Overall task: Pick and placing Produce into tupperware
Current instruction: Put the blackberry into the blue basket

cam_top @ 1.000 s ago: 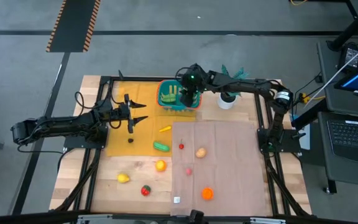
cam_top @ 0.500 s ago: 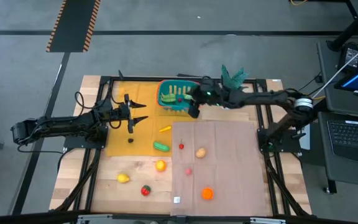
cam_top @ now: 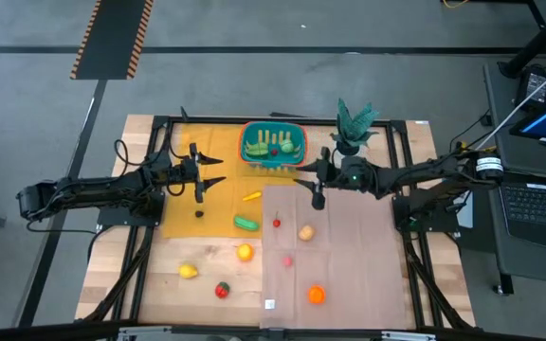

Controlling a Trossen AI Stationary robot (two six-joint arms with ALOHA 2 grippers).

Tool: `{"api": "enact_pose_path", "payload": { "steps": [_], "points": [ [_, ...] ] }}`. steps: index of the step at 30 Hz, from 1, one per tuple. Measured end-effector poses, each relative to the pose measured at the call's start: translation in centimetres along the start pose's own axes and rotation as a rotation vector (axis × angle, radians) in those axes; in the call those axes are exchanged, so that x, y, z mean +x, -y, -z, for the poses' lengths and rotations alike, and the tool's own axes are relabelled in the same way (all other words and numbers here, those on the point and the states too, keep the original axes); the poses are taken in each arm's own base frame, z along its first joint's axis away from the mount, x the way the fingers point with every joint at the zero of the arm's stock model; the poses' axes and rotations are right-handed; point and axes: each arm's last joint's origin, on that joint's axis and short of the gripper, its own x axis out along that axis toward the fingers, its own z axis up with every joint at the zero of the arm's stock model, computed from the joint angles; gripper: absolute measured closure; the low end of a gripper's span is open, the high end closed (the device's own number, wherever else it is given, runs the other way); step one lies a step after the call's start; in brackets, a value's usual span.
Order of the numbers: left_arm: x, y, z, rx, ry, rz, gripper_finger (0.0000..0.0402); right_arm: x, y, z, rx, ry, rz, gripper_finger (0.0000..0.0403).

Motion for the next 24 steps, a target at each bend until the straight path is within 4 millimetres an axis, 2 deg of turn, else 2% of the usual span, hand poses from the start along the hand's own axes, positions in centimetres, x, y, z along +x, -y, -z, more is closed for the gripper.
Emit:
{"api": "enact_pose_path", "payload": {
  "steps": [4,24],
  "points": [
    [0.00,0.00,-0.01,0.000,0.001,0.000,0.0154,-0.37,-0.27,0.77,0.021,-0.008,-0.011,0.0234],
    [0.00,0.00,-0.06,-0.048,0.007,0.000,0.0154,-0.12,-0.34,1.03,0.003,-0.011,-0.019,0.0234]
  ]
}}
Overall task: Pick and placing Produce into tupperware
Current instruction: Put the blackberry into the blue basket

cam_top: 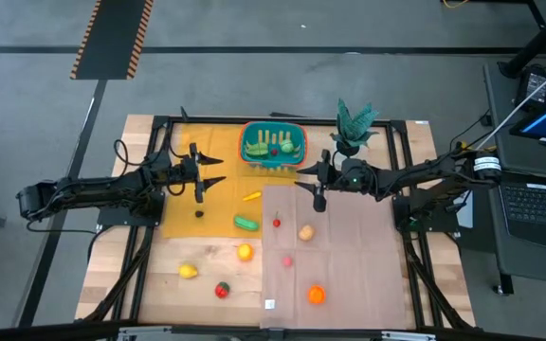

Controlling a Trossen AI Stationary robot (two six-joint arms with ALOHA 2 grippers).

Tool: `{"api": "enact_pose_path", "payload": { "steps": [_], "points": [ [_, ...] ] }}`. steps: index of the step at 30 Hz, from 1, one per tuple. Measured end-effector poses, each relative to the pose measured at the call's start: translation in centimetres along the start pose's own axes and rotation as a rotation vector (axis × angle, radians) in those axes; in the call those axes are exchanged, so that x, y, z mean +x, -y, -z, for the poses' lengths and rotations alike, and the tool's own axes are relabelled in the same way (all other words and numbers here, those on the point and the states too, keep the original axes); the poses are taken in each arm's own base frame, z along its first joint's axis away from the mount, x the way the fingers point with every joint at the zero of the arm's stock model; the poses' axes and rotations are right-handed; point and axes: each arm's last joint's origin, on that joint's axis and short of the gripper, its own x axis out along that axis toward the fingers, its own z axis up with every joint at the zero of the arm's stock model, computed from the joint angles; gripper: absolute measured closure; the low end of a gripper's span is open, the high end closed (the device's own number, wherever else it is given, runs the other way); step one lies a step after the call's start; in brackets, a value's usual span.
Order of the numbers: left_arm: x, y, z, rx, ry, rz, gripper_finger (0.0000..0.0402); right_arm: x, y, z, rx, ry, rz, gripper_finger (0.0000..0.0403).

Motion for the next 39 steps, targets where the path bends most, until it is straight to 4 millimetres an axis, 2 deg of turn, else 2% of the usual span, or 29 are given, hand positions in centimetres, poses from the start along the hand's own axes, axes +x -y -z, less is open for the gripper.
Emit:
{"api": "enact_pose_path", "payload": {
  "steps": [8,19,23,27,31,39],
  "points": [
    [0.0,0.0,0.0,-0.006,-0.001,0.000,0.0154,0.0,-0.1,0.7,0.038,-0.073,-0.012,0.0234],
    [0.0,0.0,0.1,-0.039,-0.014,0.003,0.0154,-0.1,-0.6,0.6,-0.006,-0.059,-0.098,0.0234],
    [0.1,0.6,0.1,-0.041,-0.034,0.058,0.0154,-0.1,-0.6,0.6,0.002,-0.060,-0.096,0.0234],
    [0.6,1.3,-0.7,-0.055,-0.152,0.116,0.0154,-0.1,-0.6,0.6,0.017,-0.061,-0.095,0.0234],
    [0.9,1.9,-2.4,-0.083,-0.317,0.048,0.0154,-0.1,-0.6,0.7,0.017,-0.071,-0.096,0.0234],
    [-0.3,3.9,-4.6,-0.113,-0.573,0.002,0.0154,-0.1,-0.6,0.9,0.003,-0.097,-0.097,0.0234]
  ]
}}
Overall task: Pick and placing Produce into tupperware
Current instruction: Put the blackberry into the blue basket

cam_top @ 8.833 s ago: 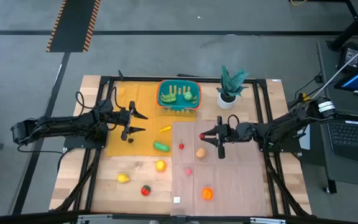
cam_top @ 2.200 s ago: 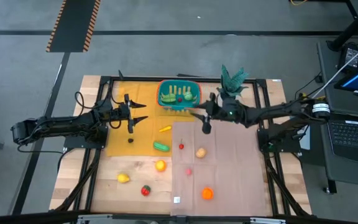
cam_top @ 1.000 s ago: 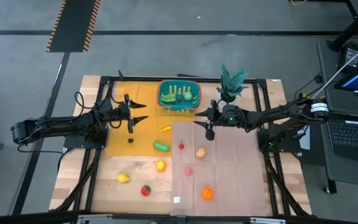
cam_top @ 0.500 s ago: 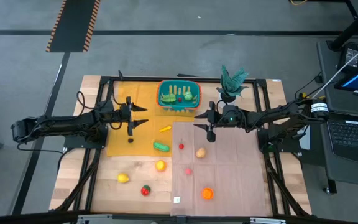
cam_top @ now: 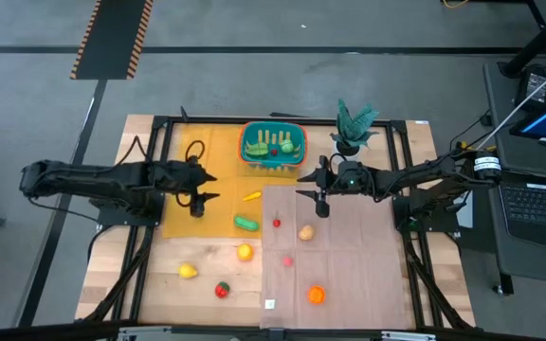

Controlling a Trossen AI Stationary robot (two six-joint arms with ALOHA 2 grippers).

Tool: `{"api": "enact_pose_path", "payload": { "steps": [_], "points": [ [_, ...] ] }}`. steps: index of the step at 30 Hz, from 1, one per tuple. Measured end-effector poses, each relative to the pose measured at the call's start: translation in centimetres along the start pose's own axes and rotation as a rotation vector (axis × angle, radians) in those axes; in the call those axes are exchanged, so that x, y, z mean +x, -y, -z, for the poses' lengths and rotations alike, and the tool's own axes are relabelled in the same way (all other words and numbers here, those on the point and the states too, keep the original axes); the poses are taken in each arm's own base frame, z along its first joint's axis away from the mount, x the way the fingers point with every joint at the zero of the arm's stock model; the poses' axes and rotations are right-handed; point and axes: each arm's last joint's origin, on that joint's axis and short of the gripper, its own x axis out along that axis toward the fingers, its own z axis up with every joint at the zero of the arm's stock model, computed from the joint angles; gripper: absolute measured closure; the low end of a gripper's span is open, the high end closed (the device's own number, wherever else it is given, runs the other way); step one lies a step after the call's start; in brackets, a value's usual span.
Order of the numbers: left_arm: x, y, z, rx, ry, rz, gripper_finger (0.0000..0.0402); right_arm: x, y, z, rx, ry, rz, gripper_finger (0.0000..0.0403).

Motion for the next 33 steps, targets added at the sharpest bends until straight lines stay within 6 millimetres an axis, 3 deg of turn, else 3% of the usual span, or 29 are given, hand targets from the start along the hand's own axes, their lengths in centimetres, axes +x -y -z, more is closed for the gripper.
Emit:
{"api": "enact_pose_path", "payload": {
  "steps": [10,22,33],
  "points": [
    [-1.4,2.4,1.2,-0.061,-0.172,-0.010,0.0154,0.0,0.0,0.0,-0.017,0.001,0.001,0.0234],
    [-0.6,5.3,3.9,-0.104,-0.432,-0.026,0.0154,0.0,0.1,-0.4,-0.018,0.040,0.006,0.0234],
    [-0.1,5.7,4.5,-0.055,-0.495,-0.056,0.0154,0.0,0.1,-0.8,-0.016,0.085,0.011,0.0234]
  ]
}}
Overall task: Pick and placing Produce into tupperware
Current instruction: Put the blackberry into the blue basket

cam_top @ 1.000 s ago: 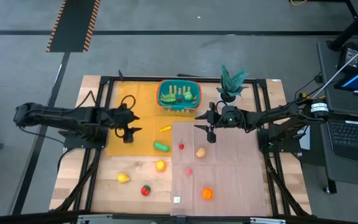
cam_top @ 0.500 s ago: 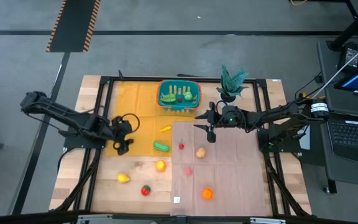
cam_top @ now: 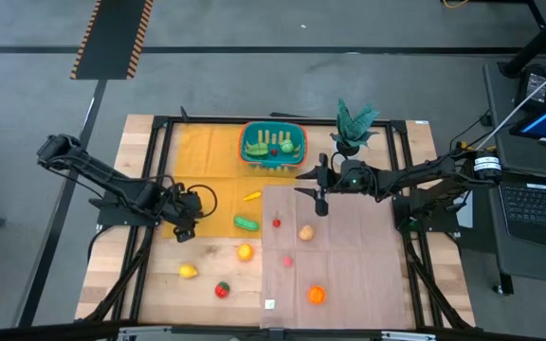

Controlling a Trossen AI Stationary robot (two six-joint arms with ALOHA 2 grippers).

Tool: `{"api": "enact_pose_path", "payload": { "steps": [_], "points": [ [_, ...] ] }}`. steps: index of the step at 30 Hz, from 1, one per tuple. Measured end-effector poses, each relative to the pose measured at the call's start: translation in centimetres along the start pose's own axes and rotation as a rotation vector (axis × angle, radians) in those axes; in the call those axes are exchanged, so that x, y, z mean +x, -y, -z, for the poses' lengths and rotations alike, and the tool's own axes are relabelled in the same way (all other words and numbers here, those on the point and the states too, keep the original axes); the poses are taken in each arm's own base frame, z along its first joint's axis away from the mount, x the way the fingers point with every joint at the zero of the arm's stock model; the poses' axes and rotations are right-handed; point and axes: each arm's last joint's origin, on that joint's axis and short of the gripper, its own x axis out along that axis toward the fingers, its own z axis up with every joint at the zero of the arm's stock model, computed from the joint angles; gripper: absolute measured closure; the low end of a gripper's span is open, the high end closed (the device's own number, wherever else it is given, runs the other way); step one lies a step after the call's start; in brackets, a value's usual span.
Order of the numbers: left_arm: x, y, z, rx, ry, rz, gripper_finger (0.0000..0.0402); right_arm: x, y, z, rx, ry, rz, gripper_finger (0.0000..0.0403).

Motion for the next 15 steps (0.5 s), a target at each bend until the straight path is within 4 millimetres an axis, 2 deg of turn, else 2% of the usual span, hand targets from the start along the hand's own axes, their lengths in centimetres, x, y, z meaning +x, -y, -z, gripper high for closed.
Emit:
{"api": "enact_pose_path", "payload": {
  "steps": [15],
  "points": [
    [0.00,-0.04,-0.17,0.028,0.037,-0.027,0.0154,0.00,0.00,0.02,0.000,-0.001,0.000,0.0234]
  ]
}}
